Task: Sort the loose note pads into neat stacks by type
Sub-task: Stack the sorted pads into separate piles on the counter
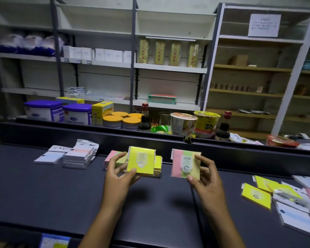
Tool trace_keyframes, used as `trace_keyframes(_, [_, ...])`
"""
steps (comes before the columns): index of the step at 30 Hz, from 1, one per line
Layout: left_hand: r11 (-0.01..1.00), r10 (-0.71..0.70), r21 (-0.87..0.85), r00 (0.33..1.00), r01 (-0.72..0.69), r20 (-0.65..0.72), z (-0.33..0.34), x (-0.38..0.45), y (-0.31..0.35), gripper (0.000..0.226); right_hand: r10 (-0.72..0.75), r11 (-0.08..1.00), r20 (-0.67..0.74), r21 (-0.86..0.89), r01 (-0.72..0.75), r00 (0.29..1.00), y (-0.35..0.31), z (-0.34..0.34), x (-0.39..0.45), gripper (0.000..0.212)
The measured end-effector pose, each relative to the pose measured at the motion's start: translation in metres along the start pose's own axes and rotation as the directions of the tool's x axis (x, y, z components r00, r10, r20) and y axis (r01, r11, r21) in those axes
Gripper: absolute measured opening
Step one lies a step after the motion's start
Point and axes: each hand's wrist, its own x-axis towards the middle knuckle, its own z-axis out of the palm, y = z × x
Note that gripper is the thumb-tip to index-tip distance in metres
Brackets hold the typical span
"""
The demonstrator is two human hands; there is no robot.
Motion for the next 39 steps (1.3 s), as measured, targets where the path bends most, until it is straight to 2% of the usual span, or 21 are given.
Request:
trace_keyframes(2, [0.998,0.028,0.049,0.999,-0.03,0.025,0.004,0.009,-0.003,0.042,-0.001,1.0,0.018,0.002,0.001,1.0,0.004,0.003,0.01,0.061])
trace_keyframes(7, [0.976,-0.02,0.22,0.997,0.002,0.079,0.026,0.041,-0.014,0.036,-0.006,0.999,0.031,0.035,0.005,0.999,0.013,0.005,0.034,0.061])
trace_keyframes(12, [0.864,-0.019,0.502,0.996,-0.026,0.084,0.039,0.073,-0.032,0.035,-0.004,0.999,0.055,0.05,0.001,0.998,0.021,0.002,0.05,0.059])
trace_keyframes(15, [0.774,-0.03,0.633,0.998,-0.014,0.059,0.039,0.085,-0.042,0.035,-0.009,0.999,0.045,0.05,0.007,0.999,0.022,0.0,0.053,0.056])
trace_keyframes(18, [0.637,-0.022,0.769,0.996,-0.051,0.084,0.035,0.091,-0.049,0.037,-0.009,0.998,0.053,0.065,0.005,0.999,0.022,0.0,0.054,0.055])
trace_keyframes(22, [0.518,-0.036,0.853,0.994,-0.068,0.102,0.037,0.092,-0.051,0.038,0.006,0.996,0.065,0.089,-0.012,0.998,0.023,0.003,0.053,0.053])
trace_keyframes(25, [0.365,-0.017,0.922,0.99,-0.127,0.143,0.038,0.091,-0.054,0.038,0.008,0.996,0.069,0.09,-0.015,0.998,0.023,0.005,0.052,0.052])
trace_keyframes(27, [0.302,-0.014,0.942,0.987,-0.148,0.159,0.036,0.089,-0.056,0.038,0.004,0.996,0.06,0.088,-0.01,0.998,0.022,0.005,0.052,0.052])
trace_keyframes(32, [0.277,-0.033,0.942,0.978,-0.191,0.208,0.033,0.084,-0.055,0.039,0.021,0.997,0.045,0.074,-0.024,0.999,0.021,0.008,0.047,0.052])
trace_keyframes(34, [0.303,-0.038,0.927,0.969,-0.221,0.243,0.03,0.082,-0.048,0.038,0.014,0.997,0.04,0.073,-0.017,0.999,0.018,0.012,0.046,0.052])
trace_keyframes(37, [0.386,0.027,0.868,0.944,-0.313,0.329,0.02,0.081,-0.026,0.032,0.001,0.998,0.041,0.062,-0.004,0.999,0.01,0.022,0.049,0.052])
trace_keyframes(39, [0.379,0.091,0.845,0.924,-0.376,0.371,0.009,0.083,-0.008,0.028,-0.011,0.999,0.05,0.032,0.009,0.999,0.004,0.032,0.052,0.052])
